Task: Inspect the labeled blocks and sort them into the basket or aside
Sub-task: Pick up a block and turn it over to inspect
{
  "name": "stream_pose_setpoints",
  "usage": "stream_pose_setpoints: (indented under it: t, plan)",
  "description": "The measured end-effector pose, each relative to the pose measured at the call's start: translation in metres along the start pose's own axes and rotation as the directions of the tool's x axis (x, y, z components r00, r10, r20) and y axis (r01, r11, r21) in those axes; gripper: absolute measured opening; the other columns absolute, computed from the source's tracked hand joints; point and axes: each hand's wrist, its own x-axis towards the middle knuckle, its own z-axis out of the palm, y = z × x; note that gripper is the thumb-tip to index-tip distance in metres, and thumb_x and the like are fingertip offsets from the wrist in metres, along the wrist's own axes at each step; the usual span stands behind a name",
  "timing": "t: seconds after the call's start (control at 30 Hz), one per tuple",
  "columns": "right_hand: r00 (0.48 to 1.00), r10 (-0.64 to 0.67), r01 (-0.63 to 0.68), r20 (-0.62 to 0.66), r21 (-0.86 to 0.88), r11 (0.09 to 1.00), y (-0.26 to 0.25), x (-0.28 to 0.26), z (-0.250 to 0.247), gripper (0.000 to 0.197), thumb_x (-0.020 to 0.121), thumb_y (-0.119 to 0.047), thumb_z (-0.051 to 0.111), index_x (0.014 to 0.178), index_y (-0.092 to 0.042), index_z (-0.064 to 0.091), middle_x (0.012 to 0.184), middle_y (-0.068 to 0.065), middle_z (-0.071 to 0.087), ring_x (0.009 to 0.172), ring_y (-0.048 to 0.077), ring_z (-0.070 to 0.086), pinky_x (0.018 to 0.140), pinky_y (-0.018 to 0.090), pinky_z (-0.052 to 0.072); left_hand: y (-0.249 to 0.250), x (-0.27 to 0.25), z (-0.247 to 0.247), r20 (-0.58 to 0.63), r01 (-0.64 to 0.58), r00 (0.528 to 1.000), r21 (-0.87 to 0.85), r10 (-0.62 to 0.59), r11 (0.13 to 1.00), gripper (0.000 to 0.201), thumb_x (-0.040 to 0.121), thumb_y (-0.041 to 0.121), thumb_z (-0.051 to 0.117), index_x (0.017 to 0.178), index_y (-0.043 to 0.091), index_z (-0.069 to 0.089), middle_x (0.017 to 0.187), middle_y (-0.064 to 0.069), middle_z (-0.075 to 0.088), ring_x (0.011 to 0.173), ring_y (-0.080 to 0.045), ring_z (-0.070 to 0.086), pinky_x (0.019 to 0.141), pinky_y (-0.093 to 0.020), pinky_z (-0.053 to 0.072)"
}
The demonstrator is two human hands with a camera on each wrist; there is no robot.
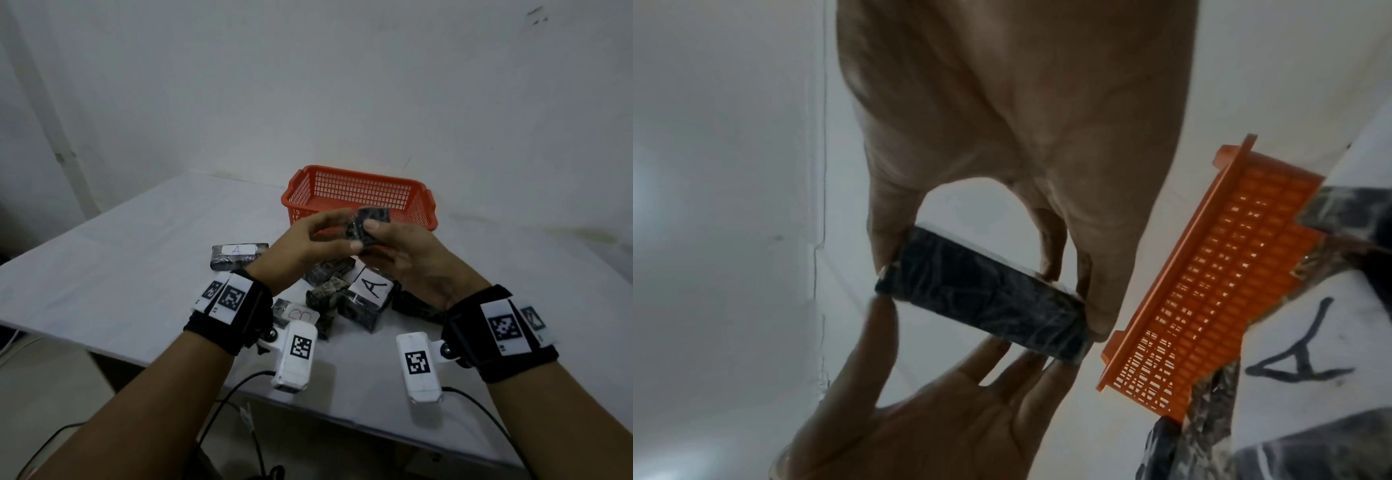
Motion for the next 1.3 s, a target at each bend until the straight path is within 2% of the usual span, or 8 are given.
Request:
stream_pose_setpoints:
  t: [0.2,0.33,0.43,0.53,0.63,0.97,1.2,1.3]
  plan:
    - [1.0,-0.014,0.013,-0.009,-0.016,1.0,0.004,-0.003,-0.001,0.036,0.088,-0.032,0.068,0.118,-0.014,0.074,0.117,0.007,0.076,0.115,0.019,0.071,0.103,0.034,0.049,-0.002,0.001,0.002,0.066,0.037,0.997,-0.115,-0.03,0.993,0.047,0.096,0.04,0.062,0.133,0.011,0.065,0.133,-0.035,0.057,0.124,-0.032,0.056,0.118,-0.059,0.035]
    - [1.0,-0.004,0.004,-0.01,0.004,1.0,0.003,-0.005,0.002,0.017,0.091,-0.032,0.069,0.104,-0.027,0.079,0.11,0.002,0.077,0.109,0.019,0.072,0.106,0.04,0.052,-0.001,-0.001,0.007,0.022,0.039,0.999,-0.12,-0.037,0.992,0.086,0.081,0.058,0.075,0.12,-0.015,0.054,0.115,-0.016,0.053,0.106,-0.033,0.046,0.097,-0.049,0.035]
    - [0.999,-0.005,0.003,-0.042,-0.047,0.999,0.004,-0.004,0.005,0.02,0.092,-0.033,0.063,0.09,-0.036,0.083,0.102,-0.002,0.079,0.103,0.017,0.074,0.113,0.046,0.048,-0.006,-0.001,0.007,0.011,0.027,1.0,-0.111,-0.026,0.993,0.094,0.076,0.062,0.076,0.112,-0.02,0.051,0.111,-0.016,0.05,0.103,-0.033,0.041,0.091,-0.05,0.033]
    - [0.998,-0.035,0.032,-0.053,-0.062,0.998,0.007,-0.004,0.004,0.027,0.101,-0.03,0.059,0.092,-0.038,0.083,0.109,0.0,0.079,0.109,0.019,0.073,0.112,0.045,0.048,0.0,-0.005,0.012,-0.008,0.054,0.998,-0.103,-0.056,0.993,0.069,0.088,0.053,0.07,0.116,-0.01,0.062,0.111,-0.029,0.066,0.104,-0.035,0.058,0.098,-0.045,0.041]
    - [0.998,-0.055,0.052,-0.038,-0.082,0.995,0.012,-0.004,0.001,0.03,0.093,-0.035,0.064,0.116,-0.022,0.077,0.123,0.009,0.075,0.12,0.024,0.07,0.112,0.043,0.048,0.003,-0.004,0.017,0.003,0.08,0.997,-0.091,-0.08,0.993,0.039,0.096,0.041,0.061,0.123,0.015,0.071,0.123,-0.01,0.073,0.121,-0.025,0.067,0.112,-0.048,0.046]
    - [0.994,-0.081,0.082,0.07,-0.017,0.996,0.017,-0.005,-0.009,0.032,0.089,-0.016,0.071,0.12,-0.015,0.07,0.113,0.001,0.078,0.113,0.013,0.073,0.089,0.019,0.055,0.005,-0.005,0.018,-0.052,0.018,0.998,-0.058,-0.021,0.998,0.038,0.096,0.03,0.064,0.127,0.008,0.069,0.122,-0.011,0.073,0.117,-0.025,0.069,0.111,-0.048,0.048]
    - [0.997,-0.067,0.066,0.026,0.013,0.998,0.02,-0.001,-0.017,0.033,0.084,-0.015,0.069,0.117,-0.014,0.073,0.116,0.004,0.076,0.116,0.019,0.07,0.095,0.024,0.055,0.001,-0.001,0.014,0.037,0.038,0.999,-0.077,-0.035,0.996,0.04,0.09,0.026,0.067,0.126,0.011,0.068,0.128,-0.026,0.064,0.121,-0.035,0.064,0.114,-0.057,0.042]
    - [0.998,-0.06,0.059,0.015,0.019,0.998,0.019,-0.001,-0.015,0.051,0.082,-0.029,0.074,0.127,-0.006,0.069,0.13,0.019,0.07,0.128,0.03,0.064,0.112,0.039,0.048,0.001,-0.001,0.015,-0.022,0.031,0.999,-0.058,-0.032,0.998,0.037,0.088,0.025,0.067,0.123,0.014,0.07,0.122,-0.014,0.072,0.119,-0.032,0.067,0.111,-0.052,0.047]
